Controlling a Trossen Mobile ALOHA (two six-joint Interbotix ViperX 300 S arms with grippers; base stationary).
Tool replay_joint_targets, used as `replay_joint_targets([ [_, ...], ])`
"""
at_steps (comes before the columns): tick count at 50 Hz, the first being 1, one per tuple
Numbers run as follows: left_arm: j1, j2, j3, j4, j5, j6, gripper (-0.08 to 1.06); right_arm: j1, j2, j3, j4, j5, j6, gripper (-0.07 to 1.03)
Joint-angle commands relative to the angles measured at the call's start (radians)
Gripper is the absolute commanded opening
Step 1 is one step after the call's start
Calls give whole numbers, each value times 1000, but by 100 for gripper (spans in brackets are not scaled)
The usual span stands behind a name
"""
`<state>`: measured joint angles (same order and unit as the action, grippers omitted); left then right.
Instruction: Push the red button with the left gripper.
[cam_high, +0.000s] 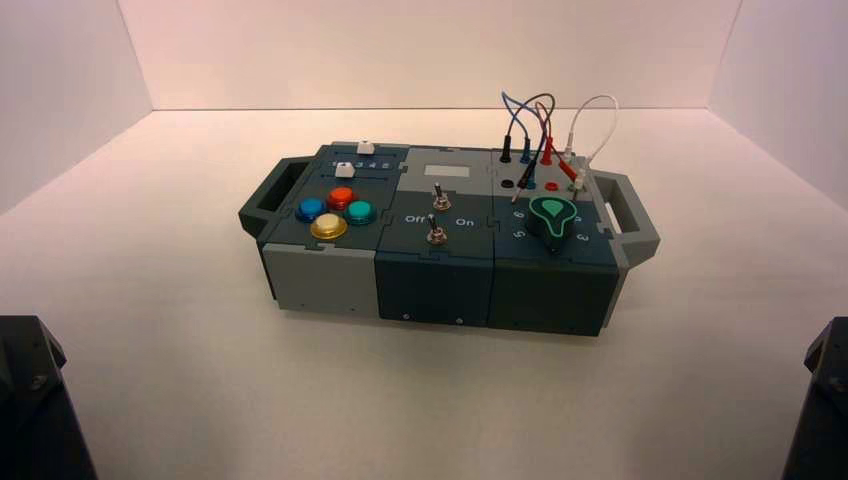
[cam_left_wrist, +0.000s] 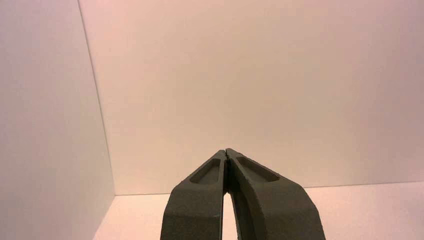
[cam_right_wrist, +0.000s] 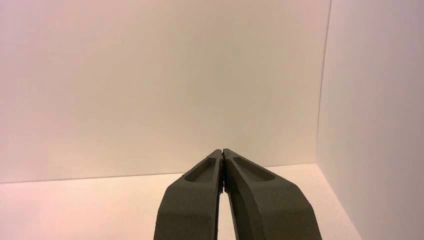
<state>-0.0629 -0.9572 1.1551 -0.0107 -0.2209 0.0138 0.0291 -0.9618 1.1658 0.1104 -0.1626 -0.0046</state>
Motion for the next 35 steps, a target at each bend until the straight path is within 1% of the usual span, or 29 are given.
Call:
replay_joint_targets([
  [1,-3,6,-25,0,-5,3,-3,5,6,-34,2,-5,6,-2],
  [14,-3,6,-23,0,8,3,-3,8,5,-35,2,18,6,-2],
  [18,-5,6,-25,0,12,3,-3,26,5,-41,2,32,5,-2],
  [22,-6,8,-31,0,41,2,-3,49,6,-49,0,54,2,-2],
  [26,-26,9,-51,0,117,3,-3,80,9,-61,0,98,-5,-2],
  [30,-61,12,-78,0,201,3,-3,106,9,-72,0,158,-5,-2],
  [32,-83,12,-97,2,262,5,-3,121,9,-80,2,202,-5,-2],
  [34,-103,12,-118,2,327,14,-3,135,11,-86,2,238,-5,-2],
  [35,-109,12,-123,2,344,15,-3,146,12,-91,2,259,-3,-2],
])
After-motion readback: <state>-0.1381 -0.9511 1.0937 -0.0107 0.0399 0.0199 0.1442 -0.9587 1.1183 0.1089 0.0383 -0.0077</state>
